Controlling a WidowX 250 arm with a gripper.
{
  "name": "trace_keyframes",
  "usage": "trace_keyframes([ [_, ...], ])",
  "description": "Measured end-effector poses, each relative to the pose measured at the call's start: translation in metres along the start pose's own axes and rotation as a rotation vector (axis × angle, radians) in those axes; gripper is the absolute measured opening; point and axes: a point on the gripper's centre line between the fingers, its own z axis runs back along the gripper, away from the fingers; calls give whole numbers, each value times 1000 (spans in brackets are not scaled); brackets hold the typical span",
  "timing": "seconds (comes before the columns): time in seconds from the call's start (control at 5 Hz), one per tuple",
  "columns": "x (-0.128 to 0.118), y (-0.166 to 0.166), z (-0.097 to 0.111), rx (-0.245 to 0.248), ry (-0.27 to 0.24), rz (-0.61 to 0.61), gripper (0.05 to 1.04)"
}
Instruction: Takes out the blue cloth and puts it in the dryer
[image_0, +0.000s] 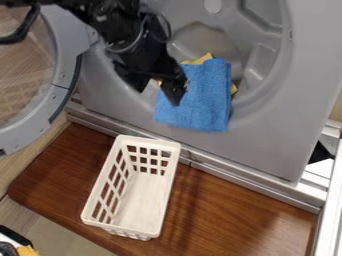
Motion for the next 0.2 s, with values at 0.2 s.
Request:
trace_keyframes([
  [0.2, -17, 5, -4, 32, 49, -15, 1000],
])
